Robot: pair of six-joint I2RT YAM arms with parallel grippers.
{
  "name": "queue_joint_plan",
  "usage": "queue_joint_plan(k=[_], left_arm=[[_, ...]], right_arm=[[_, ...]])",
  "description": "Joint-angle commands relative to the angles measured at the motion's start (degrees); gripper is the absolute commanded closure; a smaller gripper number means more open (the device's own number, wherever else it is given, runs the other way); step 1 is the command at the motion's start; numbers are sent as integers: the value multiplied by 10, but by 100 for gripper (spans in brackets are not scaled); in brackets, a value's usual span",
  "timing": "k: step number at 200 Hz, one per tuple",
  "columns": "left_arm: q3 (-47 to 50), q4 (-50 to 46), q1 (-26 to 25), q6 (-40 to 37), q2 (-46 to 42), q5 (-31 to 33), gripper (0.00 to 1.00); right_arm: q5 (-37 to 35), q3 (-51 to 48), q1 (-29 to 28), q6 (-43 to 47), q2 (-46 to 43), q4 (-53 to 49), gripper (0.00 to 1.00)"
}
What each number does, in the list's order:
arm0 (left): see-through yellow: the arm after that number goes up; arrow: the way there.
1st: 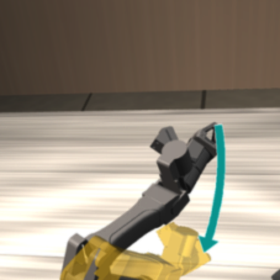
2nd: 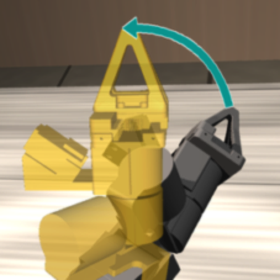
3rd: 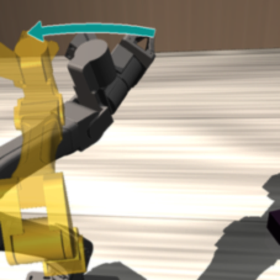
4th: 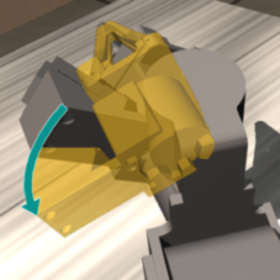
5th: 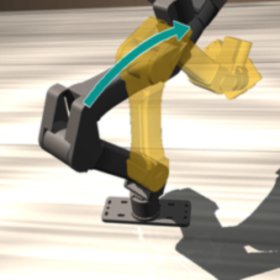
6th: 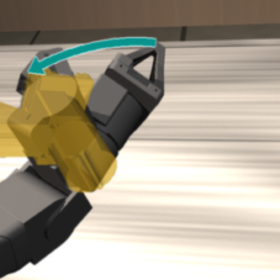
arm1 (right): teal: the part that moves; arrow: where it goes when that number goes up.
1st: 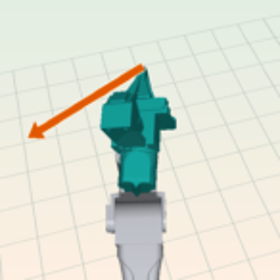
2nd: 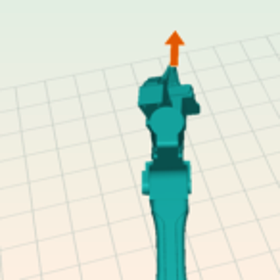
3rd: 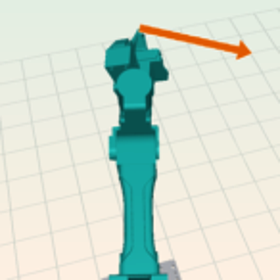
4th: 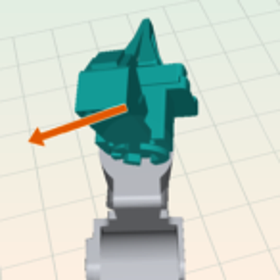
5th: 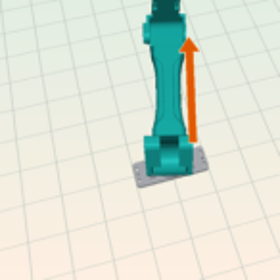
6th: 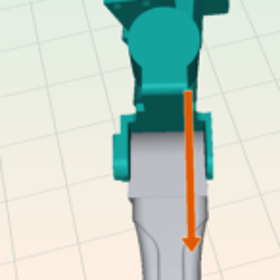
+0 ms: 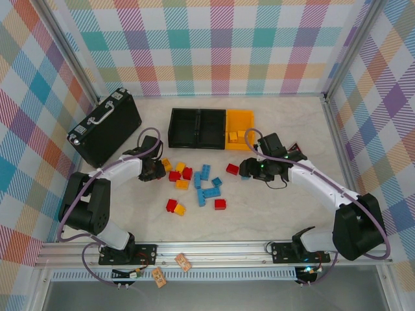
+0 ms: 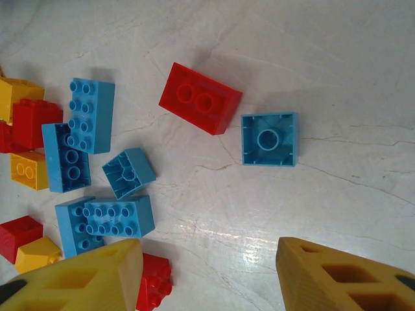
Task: Sort the legos into containers by color
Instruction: Pick up the lego from the middle-left of the table, then place the lego in the container.
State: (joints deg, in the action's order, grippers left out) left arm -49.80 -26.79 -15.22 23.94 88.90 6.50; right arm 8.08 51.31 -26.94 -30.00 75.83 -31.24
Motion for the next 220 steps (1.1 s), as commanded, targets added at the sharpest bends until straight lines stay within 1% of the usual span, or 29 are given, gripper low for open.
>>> queue_joint_plan(k=[1, 25, 67, 95, 115, 162, 220], left_arm=[[-14, -24, 5, 0, -26, 1, 74], [-14, -39, 4, 7, -44, -11, 75], [-24, -60, -16, 7, -74, -23, 76], [-55, -70, -34, 9, -79, -31, 76], [-89, -74, -50, 13, -67, -41, 76], [-202, -73, -90, 18, 14, -60, 75], [-393, -77, -145, 19, 184, -64, 75]], right_arm=[[11, -6, -8, -11, 5, 15, 43], [12, -4, -13, -14, 3, 17, 43], [13, -4, -25, -22, 13, 28, 43], [12, -4, -35, -30, 14, 35, 43], [12, -4, -38, -35, 11, 37, 43], [8, -15, -38, -42, -8, 37, 43], [-2, -40, -38, -56, -32, 33, 43]])
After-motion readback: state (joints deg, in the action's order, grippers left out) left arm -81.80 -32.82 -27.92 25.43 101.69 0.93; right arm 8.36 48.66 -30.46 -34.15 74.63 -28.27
